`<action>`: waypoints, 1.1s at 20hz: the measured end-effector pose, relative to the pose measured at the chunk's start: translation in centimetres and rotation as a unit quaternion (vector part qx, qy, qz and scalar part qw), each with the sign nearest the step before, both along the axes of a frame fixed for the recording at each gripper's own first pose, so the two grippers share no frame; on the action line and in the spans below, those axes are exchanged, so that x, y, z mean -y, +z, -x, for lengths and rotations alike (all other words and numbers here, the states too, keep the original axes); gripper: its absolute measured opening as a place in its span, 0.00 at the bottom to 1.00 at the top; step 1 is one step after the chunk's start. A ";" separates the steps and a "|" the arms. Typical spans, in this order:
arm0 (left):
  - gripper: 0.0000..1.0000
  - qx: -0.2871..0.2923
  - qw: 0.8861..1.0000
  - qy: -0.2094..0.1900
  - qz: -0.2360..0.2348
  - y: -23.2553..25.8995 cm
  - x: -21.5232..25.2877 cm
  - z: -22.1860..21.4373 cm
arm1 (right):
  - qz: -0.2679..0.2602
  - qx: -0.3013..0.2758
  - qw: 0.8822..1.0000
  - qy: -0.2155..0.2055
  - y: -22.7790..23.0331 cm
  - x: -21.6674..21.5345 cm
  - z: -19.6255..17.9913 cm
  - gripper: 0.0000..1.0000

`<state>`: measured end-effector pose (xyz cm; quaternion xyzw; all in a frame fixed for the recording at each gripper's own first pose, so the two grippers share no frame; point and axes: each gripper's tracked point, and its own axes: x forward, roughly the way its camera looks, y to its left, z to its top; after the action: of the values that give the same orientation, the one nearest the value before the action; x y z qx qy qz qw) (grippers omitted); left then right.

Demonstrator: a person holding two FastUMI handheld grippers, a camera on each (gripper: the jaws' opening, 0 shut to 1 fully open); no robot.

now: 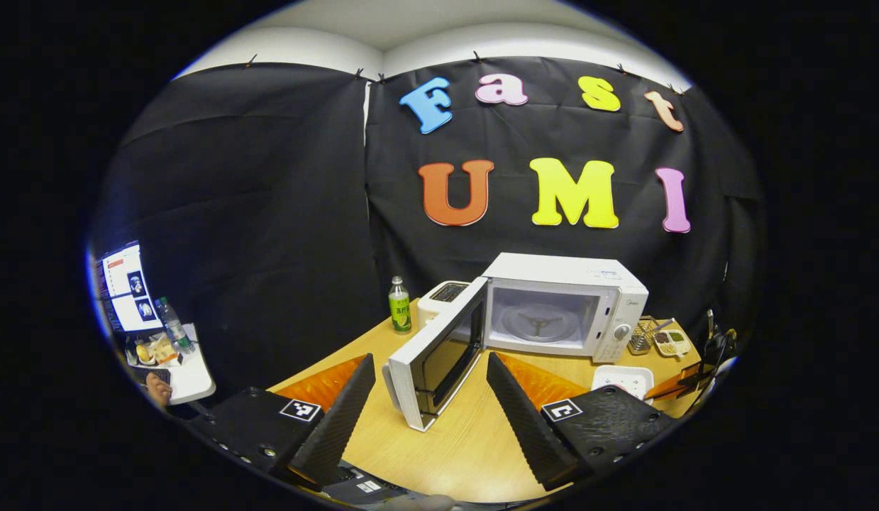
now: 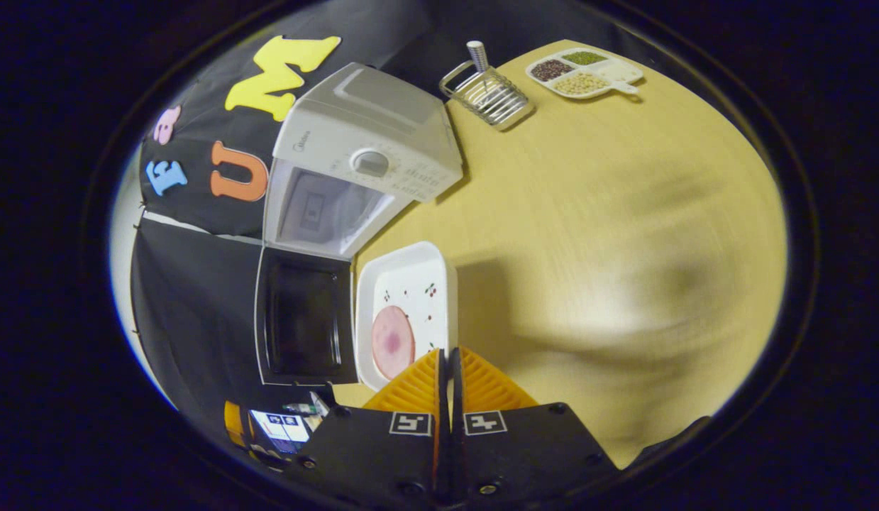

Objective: Open the microwave oven with the left hand, put the food in, and close the microwave oven.

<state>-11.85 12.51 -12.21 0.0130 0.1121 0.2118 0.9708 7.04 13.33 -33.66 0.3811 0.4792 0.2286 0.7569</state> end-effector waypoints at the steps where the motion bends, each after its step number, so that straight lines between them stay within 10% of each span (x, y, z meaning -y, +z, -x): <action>1: 0.97 0.003 1.000 -0.016 -0.005 0.5 0.2 -0.6 | -0.011 0.003 1.000 -0.010 1.1 -1.0 -0.1 0.03; 11: 0.97 0.000 0.987 -0.159 -0.017 2.6 1.4 -5.7 | -0.067 0.045 0.987 -0.138 7.0 -13.0 -4.1 0.03; 22: 0.97 -0.005 0.974 -0.222 -0.040 1.0 2.8 -10.3 | -0.083 0.061 0.943 -0.317 4.7 -19.3 -14.6 0.04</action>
<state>-1.55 9.70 -11.16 0.0772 0.1030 -0.0051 0.9917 21.61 32.64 -28.92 0.5600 0.2655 0.0382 0.7838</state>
